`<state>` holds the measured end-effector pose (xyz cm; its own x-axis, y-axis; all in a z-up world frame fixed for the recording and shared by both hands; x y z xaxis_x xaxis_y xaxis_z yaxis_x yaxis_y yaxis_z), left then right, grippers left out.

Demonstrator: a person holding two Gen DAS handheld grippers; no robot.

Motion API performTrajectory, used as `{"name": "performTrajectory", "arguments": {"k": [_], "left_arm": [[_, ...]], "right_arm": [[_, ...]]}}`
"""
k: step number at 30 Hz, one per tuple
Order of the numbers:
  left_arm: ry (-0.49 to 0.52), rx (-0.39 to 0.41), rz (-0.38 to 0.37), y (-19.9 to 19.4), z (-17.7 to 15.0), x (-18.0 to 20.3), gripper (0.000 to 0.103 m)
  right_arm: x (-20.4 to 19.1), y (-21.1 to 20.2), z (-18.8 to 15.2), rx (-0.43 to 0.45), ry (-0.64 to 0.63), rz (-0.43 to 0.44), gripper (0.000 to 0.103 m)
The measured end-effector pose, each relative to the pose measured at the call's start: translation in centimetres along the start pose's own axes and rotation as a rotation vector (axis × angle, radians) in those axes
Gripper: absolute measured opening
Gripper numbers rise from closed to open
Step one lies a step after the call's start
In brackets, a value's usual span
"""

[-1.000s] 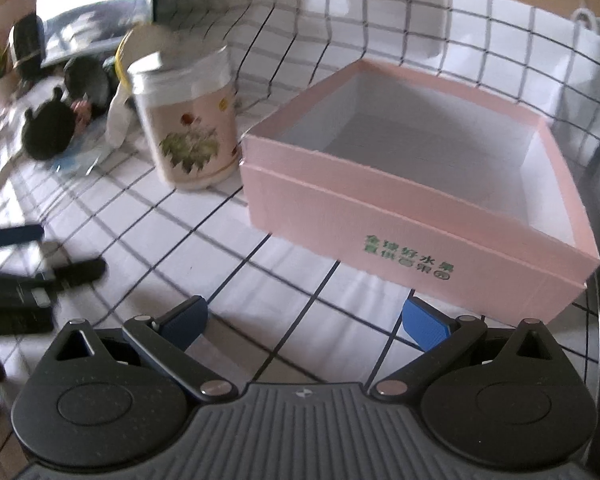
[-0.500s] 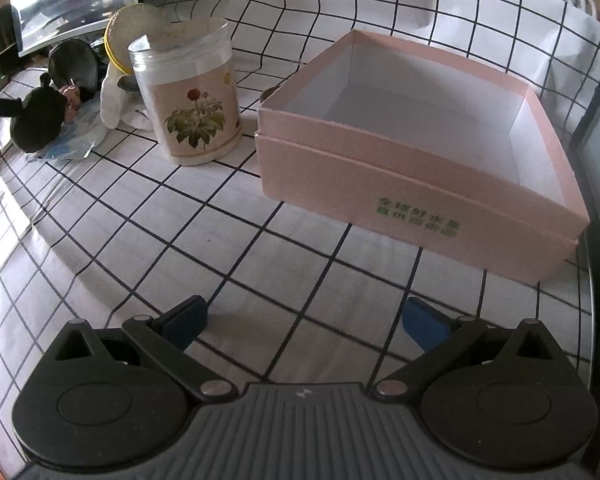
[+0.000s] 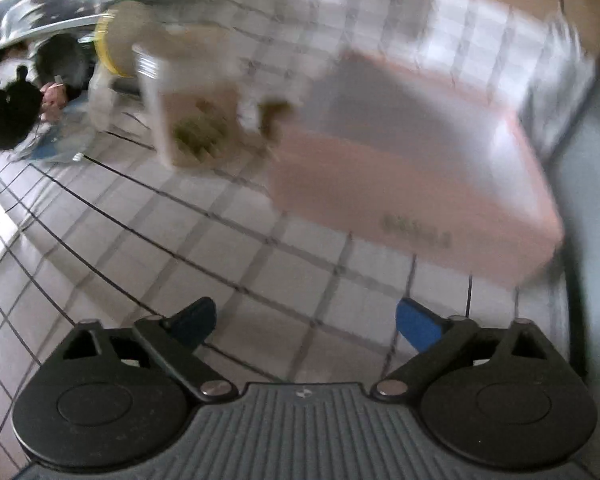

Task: Organize soft objects
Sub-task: 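Grasp the black plush toy with the left tool, then grasp the pink scrunchie with the right tool while the left tool lifts the plush toy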

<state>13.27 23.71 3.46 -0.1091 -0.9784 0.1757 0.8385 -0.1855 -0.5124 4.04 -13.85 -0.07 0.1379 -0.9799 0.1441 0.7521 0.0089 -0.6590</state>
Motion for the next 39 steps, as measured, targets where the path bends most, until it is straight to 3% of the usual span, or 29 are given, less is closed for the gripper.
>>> {"name": "performTrajectory", "arguments": {"k": [3,8,12,16,19,20,21,23,25,31,39], "left_arm": [[0.009,0.046,0.024,-3.0,0.1,-1.7,0.07],[-0.088,0.02,0.018,-5.1,0.5,-6.3,0.069],[-0.144,0.079,-0.014,-7.0,1.3,-9.6,0.069],[-0.189,0.104,-0.031,-8.3,2.1,-12.1,0.069],[-0.204,0.1,-0.017,-9.3,2.1,-14.0,0.07],[-0.205,0.1,-0.007,-9.6,2.0,-14.6,0.07],[-0.204,0.101,0.002,-9.8,2.0,-15.0,0.07],[-0.197,0.099,0.016,-10.1,2.1,-15.7,0.069],[-0.178,0.101,0.013,-10.3,2.5,-16.1,0.069],[-0.101,0.119,-0.066,-7.9,6.1,-13.5,0.069],[0.026,0.152,-0.287,-4.2,11.4,-1.8,0.069]], "right_arm": [[-4.6,-1.7,3.4,0.141,-0.118,0.037,0.097],[-14.3,-1.5,10.2,0.303,-0.25,0.197,0.096],[-22.5,1.7,14.0,0.352,-0.363,0.289,0.081],[-28.5,6.7,16.0,0.37,-0.439,0.257,0.072],[-30.8,10.5,17.2,0.316,-0.427,0.238,0.063],[-31.2,11.5,17.4,0.292,-0.416,0.237,0.056],[-31.5,12.4,17.6,0.262,-0.406,0.238,0.05],[-32.0,13.6,17.8,0.187,-0.385,0.252,0.018],[-31.7,12.4,18.0,0.18,-0.357,0.259,0.016],[-26.1,3.6,20.6,0.293,-0.281,0.255,0.011],[-14.1,-5.6,25.7,0.435,-0.144,0.041,0.01]]}}
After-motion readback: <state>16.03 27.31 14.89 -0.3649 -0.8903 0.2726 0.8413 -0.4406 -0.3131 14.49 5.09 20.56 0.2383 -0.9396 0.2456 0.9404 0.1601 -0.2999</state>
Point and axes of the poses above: each gripper's, at about its wrist camera, not at the fingertips, and y roughly the way its jaws point, x to its right, z to its top, the point moved 4 cm from there along y, roughly the way its jaws point, and after that the axes turned 10 degrees about x, right-handed, at the moved point
